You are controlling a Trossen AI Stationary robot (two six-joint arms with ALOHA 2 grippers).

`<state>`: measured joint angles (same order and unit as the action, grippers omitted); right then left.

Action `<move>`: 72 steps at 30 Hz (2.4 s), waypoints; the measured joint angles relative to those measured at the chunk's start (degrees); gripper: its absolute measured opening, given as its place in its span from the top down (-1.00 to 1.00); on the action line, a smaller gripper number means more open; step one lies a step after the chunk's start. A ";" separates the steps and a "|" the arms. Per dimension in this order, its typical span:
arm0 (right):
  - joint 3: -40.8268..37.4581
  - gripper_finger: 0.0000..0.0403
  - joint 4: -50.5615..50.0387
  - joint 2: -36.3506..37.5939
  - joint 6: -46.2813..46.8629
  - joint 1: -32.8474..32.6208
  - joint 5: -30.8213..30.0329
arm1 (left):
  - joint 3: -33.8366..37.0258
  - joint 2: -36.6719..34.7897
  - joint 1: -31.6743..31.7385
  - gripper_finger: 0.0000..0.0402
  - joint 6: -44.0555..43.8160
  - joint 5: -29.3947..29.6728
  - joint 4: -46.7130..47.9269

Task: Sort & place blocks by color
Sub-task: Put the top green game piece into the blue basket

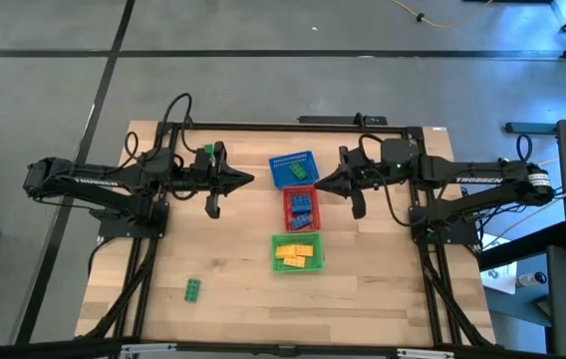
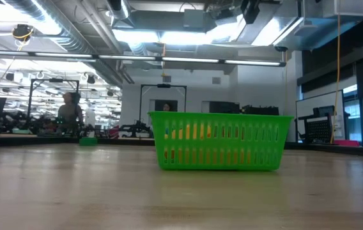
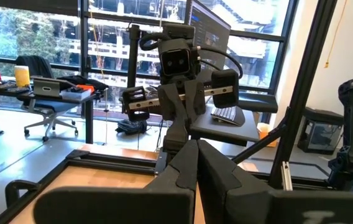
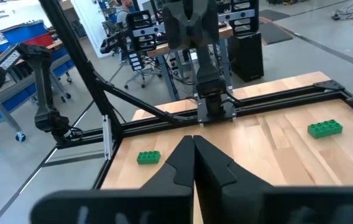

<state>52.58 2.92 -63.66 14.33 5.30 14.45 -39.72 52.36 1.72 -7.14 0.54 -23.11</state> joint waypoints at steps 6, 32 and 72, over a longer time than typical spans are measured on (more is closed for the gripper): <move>0.00 0.99 0.02 0.00 0.12 0.00 0.82 | 0.00 0.00 0.02 0.83 0.12 2.14 0.47; 0.02 1.00 0.48 0.00 0.04 0.00 0.82 | -1.50 0.74 0.40 -0.16 -4.22 14.66 4.11; 0.02 1.00 0.43 -0.02 0.16 0.02 1.76 | 4.84 26.77 41.90 -0.15 -40.14 18.46 41.91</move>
<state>52.60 3.35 -63.68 14.49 5.32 16.21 -34.88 79.13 43.62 -47.28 19.00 18.80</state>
